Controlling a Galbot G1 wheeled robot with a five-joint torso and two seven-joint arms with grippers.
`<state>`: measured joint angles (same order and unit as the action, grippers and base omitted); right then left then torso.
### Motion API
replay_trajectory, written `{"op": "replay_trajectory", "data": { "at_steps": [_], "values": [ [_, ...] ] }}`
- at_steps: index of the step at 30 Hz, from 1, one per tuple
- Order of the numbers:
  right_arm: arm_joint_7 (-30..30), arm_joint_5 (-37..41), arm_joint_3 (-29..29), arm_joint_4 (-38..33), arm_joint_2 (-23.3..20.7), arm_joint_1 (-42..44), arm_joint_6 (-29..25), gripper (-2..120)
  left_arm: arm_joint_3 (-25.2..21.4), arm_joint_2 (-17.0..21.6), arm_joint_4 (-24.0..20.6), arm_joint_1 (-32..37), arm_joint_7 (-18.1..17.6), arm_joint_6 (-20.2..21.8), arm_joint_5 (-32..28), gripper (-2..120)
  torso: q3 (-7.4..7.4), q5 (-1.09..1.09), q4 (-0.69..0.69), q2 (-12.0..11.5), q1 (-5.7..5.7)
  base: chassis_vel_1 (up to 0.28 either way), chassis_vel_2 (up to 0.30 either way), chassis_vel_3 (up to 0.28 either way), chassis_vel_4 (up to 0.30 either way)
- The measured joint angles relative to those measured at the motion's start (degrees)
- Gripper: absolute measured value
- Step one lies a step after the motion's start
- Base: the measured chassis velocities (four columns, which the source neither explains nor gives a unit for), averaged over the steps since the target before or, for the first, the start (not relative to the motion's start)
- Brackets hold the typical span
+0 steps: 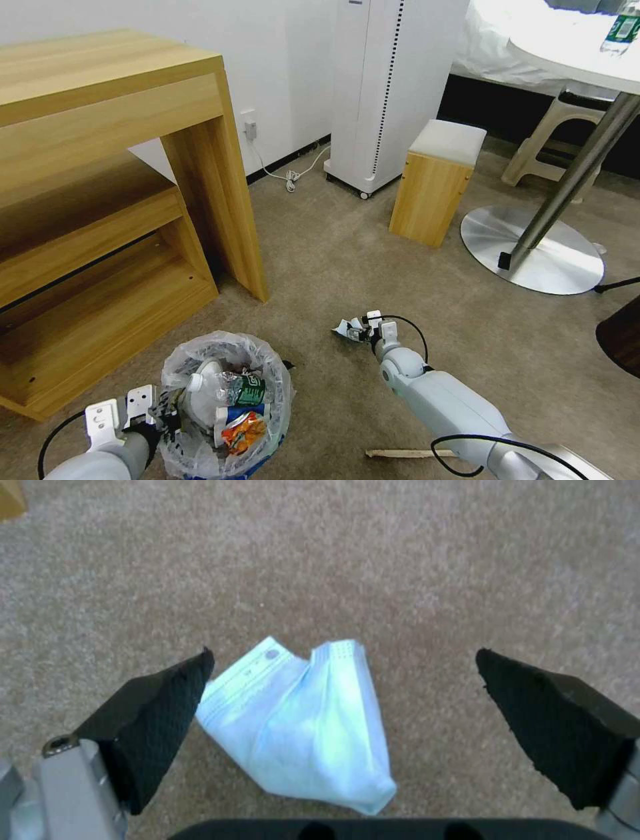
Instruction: Pick up the trash bin and place the garbage on the floor into it.
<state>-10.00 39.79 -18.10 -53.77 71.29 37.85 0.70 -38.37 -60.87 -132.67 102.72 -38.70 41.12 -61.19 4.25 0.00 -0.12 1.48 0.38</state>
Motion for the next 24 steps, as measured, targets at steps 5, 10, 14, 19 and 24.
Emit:
{"op": "replay_trajectory", "data": {
  "at_steps": [5, 10, 14, 19, 24],
  "values": [
    [0.8, 0.1, 0.1, 2.2, 1.2, -0.3, -0.5, 100, 0.2, -0.2, 0.0, 0.4, 0.4, 0.1, 1.0, 0, 0.00, 0.00, 0.00, 0.0, 0.00, 0.000, 0.000, 0.000, 0.000],
    [2.2, -0.6, 0.5, 6.9, 3.0, -0.9, -2.1, 100, 0.4, -0.2, 0.3, 0.3, 0.6, 0.1, 1.3, 0, 0.00, -0.01, 0.00, 0.0, 0.00, 0.000, 0.000, 0.000, 0.000],
    [2.6, -0.8, 0.7, 7.7, 3.6, -0.9, -2.3, 100, 0.5, -0.1, 0.6, 0.1, 0.6, 0.1, 1.3, 0, 0.00, 0.01, 0.00, 0.0, 0.00, 0.000, 0.000, 0.000, 0.000],
    [4.7, -2.5, 1.3, 11.0, 4.6, -1.3, -4.0, 100, 1.0, 0.1, 1.3, -0.2, 0.7, 0.1, 1.3, 0, 0.00, 0.00, 0.00, 0.0, 0.00, 0.000, 0.000, 0.000, 0.000],
    [7.9, -5.9, 2.7, 15.2, 6.3, -1.9, -6.6, 100, 1.3, 0.7, 2.3, -0.8, 1.3, 0.0, 1.3, 0, 0.00, 0.00, 0.00, 0.0, 0.00, 0.000, 0.000, 0.000, 0.000]
  ]
}}
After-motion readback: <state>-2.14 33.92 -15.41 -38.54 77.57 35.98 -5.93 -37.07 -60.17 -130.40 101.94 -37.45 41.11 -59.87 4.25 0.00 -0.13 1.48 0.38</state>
